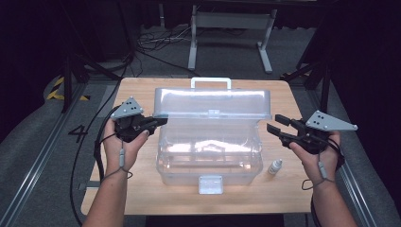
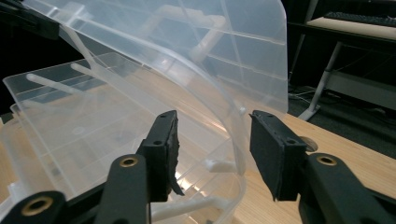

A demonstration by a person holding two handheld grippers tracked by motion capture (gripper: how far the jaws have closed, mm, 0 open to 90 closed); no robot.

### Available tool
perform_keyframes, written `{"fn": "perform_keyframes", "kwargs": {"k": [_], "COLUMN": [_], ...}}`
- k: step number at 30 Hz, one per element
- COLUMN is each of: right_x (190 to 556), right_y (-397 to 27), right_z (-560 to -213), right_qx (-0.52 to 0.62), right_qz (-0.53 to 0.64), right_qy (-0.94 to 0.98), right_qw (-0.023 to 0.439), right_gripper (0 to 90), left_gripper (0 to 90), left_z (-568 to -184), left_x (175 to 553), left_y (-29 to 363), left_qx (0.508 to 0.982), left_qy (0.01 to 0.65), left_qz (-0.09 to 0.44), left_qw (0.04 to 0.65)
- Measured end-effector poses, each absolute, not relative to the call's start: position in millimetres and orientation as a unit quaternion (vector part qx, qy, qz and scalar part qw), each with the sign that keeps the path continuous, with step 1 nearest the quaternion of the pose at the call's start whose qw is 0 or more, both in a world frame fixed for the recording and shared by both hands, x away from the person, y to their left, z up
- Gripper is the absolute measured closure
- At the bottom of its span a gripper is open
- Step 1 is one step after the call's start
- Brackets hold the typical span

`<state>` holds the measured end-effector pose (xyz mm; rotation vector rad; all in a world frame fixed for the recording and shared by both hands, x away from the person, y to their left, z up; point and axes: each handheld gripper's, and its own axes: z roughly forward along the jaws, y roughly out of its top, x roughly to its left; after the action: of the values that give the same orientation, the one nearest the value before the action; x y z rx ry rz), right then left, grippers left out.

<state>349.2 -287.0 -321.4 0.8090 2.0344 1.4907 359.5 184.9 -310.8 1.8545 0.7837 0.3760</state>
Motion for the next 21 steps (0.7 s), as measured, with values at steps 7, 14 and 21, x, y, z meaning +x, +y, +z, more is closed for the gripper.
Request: {"fn": "perform_keyframes", "kwargs": {"k": [7, 14, 21], "right_x": [360.7, 369.7, 375.7], "right_y": [-277.9, -266.9, -256.3], "right_z": [-319.7, -319.9, -320.7], "right_qx": [0.3, 0.308, 0.318], "right_qz": [0.535, 0.528, 0.519], "right_qy": [0.746, 0.745, 0.742], "right_qw": [0.259, 0.268, 0.281], "right_gripper": [46.1, 43.6, 43.3], "left_gripper": [89.9, 89.9, 89.9], "left_z": [-310.7, -310.5, -310.5], "left_x": [359.9, 360.2, 359.9], "left_y": [185.1, 185.3, 185.1], "left_qx": [0.774, 0.775, 0.776], "left_qy": [0.326, 0.325, 0.325], "left_qz": [0.155, 0.152, 0.151], "left_qw": [0.52, 0.52, 0.52]}}
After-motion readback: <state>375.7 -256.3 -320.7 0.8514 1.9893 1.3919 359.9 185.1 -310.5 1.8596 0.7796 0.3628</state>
